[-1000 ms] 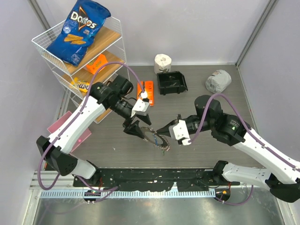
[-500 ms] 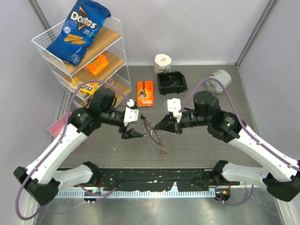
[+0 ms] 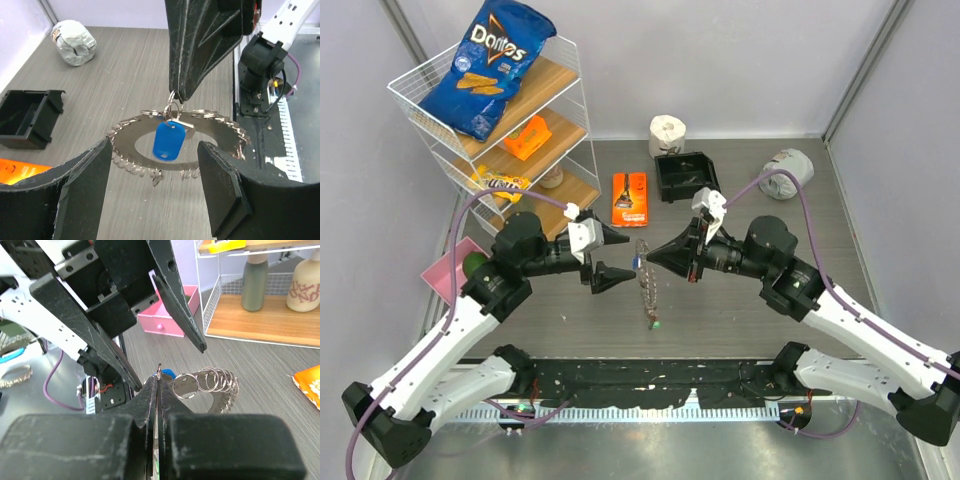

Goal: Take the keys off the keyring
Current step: Remove the key from the keyring.

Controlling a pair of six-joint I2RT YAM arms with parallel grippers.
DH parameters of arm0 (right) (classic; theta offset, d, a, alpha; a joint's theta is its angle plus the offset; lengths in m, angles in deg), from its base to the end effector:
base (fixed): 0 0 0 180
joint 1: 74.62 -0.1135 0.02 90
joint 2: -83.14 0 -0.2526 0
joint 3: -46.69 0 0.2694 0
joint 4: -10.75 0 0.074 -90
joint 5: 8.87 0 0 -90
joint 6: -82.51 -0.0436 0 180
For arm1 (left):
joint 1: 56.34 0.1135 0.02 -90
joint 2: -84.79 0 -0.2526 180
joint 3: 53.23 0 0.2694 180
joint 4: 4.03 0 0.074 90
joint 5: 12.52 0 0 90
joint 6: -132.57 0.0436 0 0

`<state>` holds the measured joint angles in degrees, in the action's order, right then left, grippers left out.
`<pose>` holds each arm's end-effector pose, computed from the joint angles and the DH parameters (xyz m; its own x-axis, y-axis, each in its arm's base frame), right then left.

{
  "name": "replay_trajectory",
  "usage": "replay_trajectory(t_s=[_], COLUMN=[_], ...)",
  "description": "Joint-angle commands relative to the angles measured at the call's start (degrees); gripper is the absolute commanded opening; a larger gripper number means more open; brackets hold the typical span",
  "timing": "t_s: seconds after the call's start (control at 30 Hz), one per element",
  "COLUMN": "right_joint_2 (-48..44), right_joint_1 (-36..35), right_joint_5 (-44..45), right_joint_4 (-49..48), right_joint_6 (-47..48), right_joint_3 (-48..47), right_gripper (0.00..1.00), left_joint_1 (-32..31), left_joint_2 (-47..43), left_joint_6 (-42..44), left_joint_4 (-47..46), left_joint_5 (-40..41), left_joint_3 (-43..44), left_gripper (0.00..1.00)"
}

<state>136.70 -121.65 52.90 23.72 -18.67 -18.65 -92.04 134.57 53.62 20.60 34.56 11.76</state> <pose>0.1526 0.1941 0.3694 -0.2014 0.0344 -0.9789 -0.9459 0.2526 0.2035 0.1624 -0.1533 0.3597 0.0560 0.1326 -0.9896 0.9803 0.1806 0.0797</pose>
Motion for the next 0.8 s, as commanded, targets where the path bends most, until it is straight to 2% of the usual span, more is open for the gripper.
replay_trajectory(t_s=[0.0, 0.2, 0.33, 0.5, 0.57, 0.67, 0.77], right_joint_2=[-3.5, -4.6, -4.3, -3.7, -3.6, -3.3, -3.0], right_joint_1=[0.1, 0.0, 0.1, 0.2, 0.0, 0.1, 0.0], right_joint_5=[4.6, 5.9, 5.7, 4.8, 4.6, 4.5, 4.1], right_joint_4=[-18.9, -29.1, -31.2, -31.6, -31.7, -30.8, -30.5], right_joint_6=[-6.7, -7.7, -7.3, -7.2, -7.2, -7.2, -6.9], right_joint_3=[3.8, 9.3, 9.7, 9.8, 9.7, 9.1, 8.9], right_gripper=[0.05, 0.05, 0.05, 0.05, 0.05, 0.05, 0.05], left_joint_1=[0.2, 0.1, 0.1, 0.1, 0.0, -0.9, -1.6], left_joint_2=[-1.8, 1.1, 2.0, 3.1, 4.2, 4.8, 4.5], left_joint_6=[-10.7, -15.3, -15.4, -13.9, -14.0, -14.2, -12.7], left_joint_4=[-17.2, -19.1, -21.2, -20.6, -20.6, -20.6, -20.5], left_joint_5=[1.4, -0.1, -0.8, -2.3, -4.8, -5.7, -6.7], left_joint_3=[-3.9, -3.5, -3.7, -2.7, -1.9, -1.4, -1.4], left_gripper=[0.75, 0.73, 0.66, 0.48, 0.48, 0.57, 0.59])
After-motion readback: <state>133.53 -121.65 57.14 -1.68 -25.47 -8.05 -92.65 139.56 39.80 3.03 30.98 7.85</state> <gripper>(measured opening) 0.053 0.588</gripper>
